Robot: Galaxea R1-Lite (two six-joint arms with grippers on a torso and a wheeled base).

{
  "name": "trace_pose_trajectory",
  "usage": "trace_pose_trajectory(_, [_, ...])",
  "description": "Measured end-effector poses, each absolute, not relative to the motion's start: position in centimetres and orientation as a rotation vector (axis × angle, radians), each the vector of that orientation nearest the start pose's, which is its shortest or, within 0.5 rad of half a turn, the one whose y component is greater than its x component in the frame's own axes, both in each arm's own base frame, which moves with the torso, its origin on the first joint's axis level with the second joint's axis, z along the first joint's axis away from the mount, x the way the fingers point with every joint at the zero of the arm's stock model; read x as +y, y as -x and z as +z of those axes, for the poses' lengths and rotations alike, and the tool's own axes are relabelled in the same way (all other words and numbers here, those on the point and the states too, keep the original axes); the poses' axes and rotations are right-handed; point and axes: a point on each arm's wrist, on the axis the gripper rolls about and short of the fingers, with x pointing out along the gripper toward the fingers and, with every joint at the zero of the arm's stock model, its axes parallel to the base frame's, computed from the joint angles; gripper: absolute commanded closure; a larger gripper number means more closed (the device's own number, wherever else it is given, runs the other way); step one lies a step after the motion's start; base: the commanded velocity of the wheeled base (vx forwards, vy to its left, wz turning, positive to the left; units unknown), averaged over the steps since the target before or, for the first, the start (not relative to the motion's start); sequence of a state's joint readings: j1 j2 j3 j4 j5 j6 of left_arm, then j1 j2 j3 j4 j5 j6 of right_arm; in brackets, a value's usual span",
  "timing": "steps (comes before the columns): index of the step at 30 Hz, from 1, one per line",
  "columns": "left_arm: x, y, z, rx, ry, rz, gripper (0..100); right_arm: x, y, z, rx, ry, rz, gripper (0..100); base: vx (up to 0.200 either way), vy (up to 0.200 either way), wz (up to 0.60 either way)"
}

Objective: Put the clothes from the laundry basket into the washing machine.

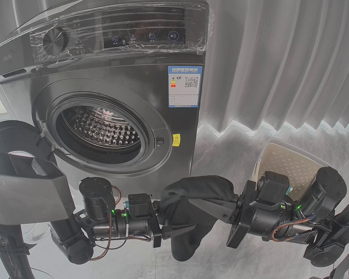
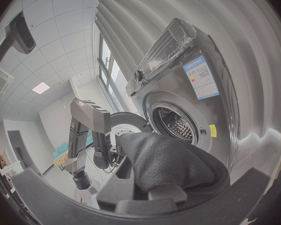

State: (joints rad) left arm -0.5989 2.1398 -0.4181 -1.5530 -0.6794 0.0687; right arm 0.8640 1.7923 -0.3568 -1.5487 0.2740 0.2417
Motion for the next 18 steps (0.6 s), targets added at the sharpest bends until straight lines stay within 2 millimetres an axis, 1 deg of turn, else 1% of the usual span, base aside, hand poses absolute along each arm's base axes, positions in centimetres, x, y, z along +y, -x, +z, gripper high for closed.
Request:
trace_pose_trajectory(5, [-18.1, -24.2, 5.3, 0.143, -0.052, -1.279, 100, 20.6, -17.2, 14.4, 0.007, -0.256, 1.134, 100, 0.000, 0.000, 0.00])
trace_pose_trajectory(9, [-17.8, -23.4, 5.4, 0.157, -0.054, -1.283, 100, 20.6, -17.6, 14.9, -0.009, -0.272, 1.116, 100, 0.000, 0.000, 0.00])
trace_pose_trajectory(18, [-16.6, -21.0, 7.2, 0.140, -0.058, -1.301, 100, 20.3, -18.5, 15.2, -0.028, -0.286, 1.078, 100, 0.000, 0.000, 0.00])
